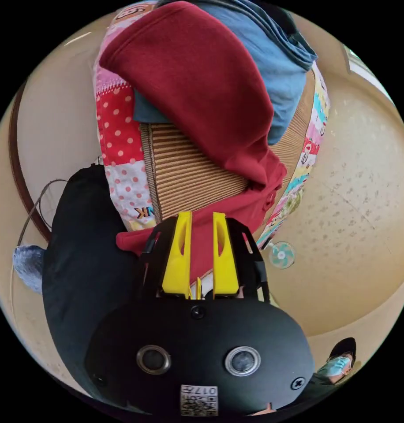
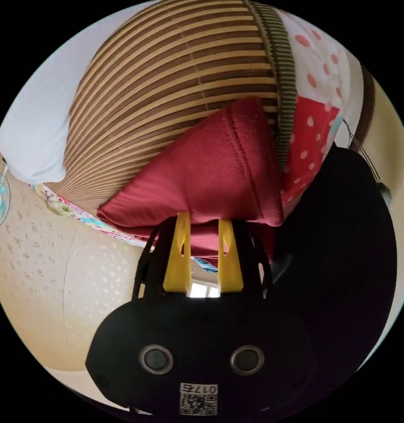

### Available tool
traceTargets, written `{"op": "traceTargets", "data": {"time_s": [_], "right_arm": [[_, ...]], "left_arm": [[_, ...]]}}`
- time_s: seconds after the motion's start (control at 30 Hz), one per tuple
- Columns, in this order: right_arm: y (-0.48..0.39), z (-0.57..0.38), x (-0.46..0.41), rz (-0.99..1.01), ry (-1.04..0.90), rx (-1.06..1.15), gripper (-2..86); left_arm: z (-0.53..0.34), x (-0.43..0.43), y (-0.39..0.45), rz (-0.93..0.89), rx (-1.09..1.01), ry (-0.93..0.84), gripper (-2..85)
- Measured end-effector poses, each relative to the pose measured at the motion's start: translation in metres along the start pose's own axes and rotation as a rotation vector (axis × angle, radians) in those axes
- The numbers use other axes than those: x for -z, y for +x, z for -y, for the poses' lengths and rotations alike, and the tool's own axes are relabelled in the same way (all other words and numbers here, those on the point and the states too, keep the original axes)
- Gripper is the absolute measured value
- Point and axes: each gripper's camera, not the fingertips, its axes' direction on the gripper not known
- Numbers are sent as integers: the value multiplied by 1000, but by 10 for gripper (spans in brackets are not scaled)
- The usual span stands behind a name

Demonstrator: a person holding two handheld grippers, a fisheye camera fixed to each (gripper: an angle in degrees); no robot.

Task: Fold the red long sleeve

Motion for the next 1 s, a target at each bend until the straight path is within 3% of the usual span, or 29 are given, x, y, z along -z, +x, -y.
{"op": "traceTargets", "data": {"time_s": [0.13,0.2,0.3,0.4,0.53,0.6,0.67,0.77,0.9,1.0], "right_arm": [[-64,-49,32,-25,139,256,37],[-124,-96,62,-79,175,543,32],[-183,-153,105,-170,290,880,31],[-205,-174,154,-109,442,1097,31],[-199,-132,182,-143,519,1065,31],[-177,-82,180,-160,475,886,31],[-154,-54,177,-95,423,776,31],[-118,-39,174,56,432,651,31],[-82,-33,172,157,435,595,30],[-67,-28,177,148,408,613,31]], "left_arm": [[-4,12,-20,-174,171,138,123],[-5,17,-22,-215,186,181,126],[-3,22,-20,-221,161,215,137],[5,20,-22,-214,144,214,148],[11,12,-42,-255,189,258,142],[12,12,-53,-327,203,313,109],[12,14,-61,-392,209,338,66],[-3,32,-51,-319,195,357,18],[-26,70,7,-445,18,377,4],[-38,95,82,-422,-176,433,3]]}}
